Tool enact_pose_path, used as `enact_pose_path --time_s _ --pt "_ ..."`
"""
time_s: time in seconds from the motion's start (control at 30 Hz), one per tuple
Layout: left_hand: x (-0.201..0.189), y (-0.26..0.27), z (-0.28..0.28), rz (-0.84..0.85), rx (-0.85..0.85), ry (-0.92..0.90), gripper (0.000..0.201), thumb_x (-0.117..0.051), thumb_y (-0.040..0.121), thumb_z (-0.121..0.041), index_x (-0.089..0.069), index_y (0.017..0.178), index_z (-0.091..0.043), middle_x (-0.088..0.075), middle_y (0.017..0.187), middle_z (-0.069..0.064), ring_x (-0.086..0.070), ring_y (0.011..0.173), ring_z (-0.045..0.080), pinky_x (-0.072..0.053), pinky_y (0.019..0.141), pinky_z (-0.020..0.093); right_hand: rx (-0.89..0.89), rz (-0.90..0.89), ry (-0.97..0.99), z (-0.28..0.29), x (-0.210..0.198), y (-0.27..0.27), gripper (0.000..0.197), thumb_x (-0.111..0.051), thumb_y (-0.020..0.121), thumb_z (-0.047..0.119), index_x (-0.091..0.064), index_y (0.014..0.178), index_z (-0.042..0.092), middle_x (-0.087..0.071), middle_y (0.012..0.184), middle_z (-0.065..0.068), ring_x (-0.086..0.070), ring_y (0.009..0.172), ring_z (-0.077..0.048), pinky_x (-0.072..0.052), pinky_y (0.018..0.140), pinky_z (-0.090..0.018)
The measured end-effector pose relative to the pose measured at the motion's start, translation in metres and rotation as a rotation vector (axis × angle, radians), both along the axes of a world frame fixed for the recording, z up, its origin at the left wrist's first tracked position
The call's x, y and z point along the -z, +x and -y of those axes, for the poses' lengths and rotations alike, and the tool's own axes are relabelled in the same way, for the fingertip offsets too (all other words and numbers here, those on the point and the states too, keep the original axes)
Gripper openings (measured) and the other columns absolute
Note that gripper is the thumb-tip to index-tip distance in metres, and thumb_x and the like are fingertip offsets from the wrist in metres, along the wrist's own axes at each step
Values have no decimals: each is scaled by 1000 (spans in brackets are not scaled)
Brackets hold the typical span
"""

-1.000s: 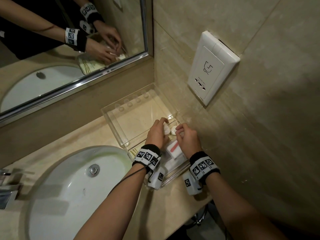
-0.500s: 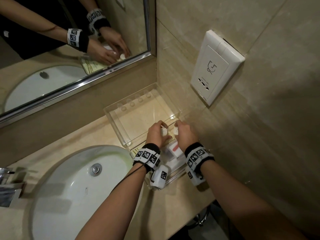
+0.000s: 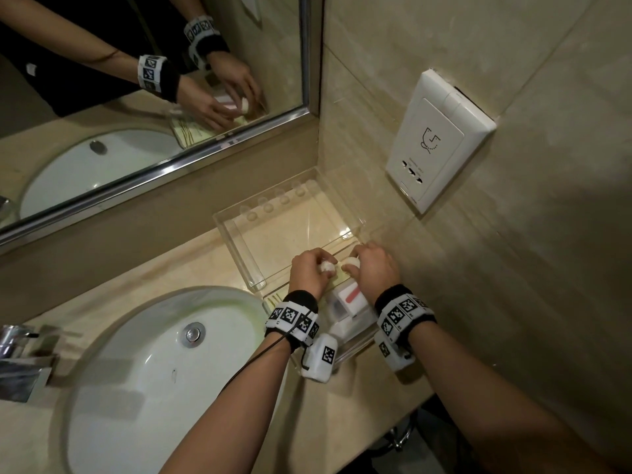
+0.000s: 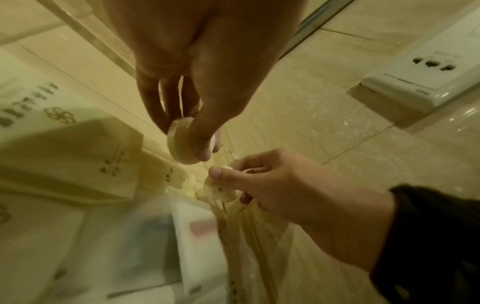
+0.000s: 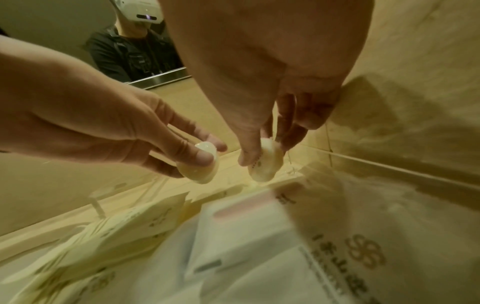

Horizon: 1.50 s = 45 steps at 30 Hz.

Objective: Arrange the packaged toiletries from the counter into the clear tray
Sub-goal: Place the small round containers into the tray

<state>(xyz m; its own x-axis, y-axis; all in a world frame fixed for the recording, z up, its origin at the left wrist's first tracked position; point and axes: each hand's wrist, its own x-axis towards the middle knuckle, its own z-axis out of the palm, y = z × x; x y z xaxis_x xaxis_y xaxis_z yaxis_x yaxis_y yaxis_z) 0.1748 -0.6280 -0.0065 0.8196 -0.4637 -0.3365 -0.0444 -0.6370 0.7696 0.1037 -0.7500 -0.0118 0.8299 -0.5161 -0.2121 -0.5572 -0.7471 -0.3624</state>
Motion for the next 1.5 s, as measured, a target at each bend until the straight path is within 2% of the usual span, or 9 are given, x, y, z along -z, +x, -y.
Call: enact_pose_path --time_s 0.1,0.2,0.3,0.43,0.67,0.83,1.1,1.3,1.5 --pt "0 -5 -1 14 -39 -9 17 -71 78 -1 -71 91 -14 -71 95 2 -62 83 11 -44 69 10 35 -14 -10 -4 2 2 27 -63 92 27 -60 111 7 -65 105 -9 -63 97 -25 -56 85 -40" --pt "1 -6 1 2 -89 -4 21 -76 75 -7 -65 91 -14 -68 92 3 -61 82 16 -51 76 26 58 -70 12 -7 5 4 29 -59 94 14 -52 121 6 -67 103 -12 -65 93 -27 -59 81 -41" --pt "3 -9 5 32 -47 39 23 -72 78 -6 -59 95 -13 -62 98 4 -58 84 17 -50 79 29 47 -89 -9 -5 7 3 41 -66 87 4 -50 126 5 -63 113 -13 -64 98 -26 -58 85 -38" --pt "8 -14 10 95 13 83 23 -63 84 -1 -56 104 -12 -50 114 6 -54 88 17 -48 84 26 24 -69 -42 -3 9 1 46 -69 84 2 -53 126 6 -52 127 -11 -62 101 -24 -56 90 -35" --pt "15 -13 6 158 108 173 24 -64 85 -7 -57 108 -5 -50 118 17 -56 101 34 -50 84 40 -24 -75 -84 -1 11 -1 47 -70 82 0 -55 126 11 -53 130 -9 -63 105 -24 -55 92 -35" --pt "18 -16 10 188 131 123 26 -63 77 6 -59 100 -5 -49 110 9 -56 88 26 -56 78 38 -27 -65 -84 1 13 0 45 -70 80 -2 -58 121 12 -53 127 -7 -63 101 -24 -56 89 -35" --pt "20 -9 22 181 166 132 26 -62 74 11 -59 97 -2 -48 106 11 -60 81 31 -57 73 42 -55 -71 -121 4 14 2 42 -71 83 5 -56 122 9 -56 126 -8 -61 103 -22 -55 87 -33" --pt "9 -10 19 219 189 184 40 -68 73 3 -54 109 -8 -52 109 10 -58 86 26 -53 75 36 -46 -58 -91 7 11 1 39 -69 88 11 -56 125 8 -58 125 -9 -62 103 -25 -54 88 -35" --pt "-11 -1 -6 236 129 140 24 -71 77 -3 -58 96 -10 -57 97 5 -54 79 18 -42 71 25 26 60 84 8 1 -12 28 -70 86 12 -61 113 12 -62 112 -4 -64 94 -22 -57 84 -40"
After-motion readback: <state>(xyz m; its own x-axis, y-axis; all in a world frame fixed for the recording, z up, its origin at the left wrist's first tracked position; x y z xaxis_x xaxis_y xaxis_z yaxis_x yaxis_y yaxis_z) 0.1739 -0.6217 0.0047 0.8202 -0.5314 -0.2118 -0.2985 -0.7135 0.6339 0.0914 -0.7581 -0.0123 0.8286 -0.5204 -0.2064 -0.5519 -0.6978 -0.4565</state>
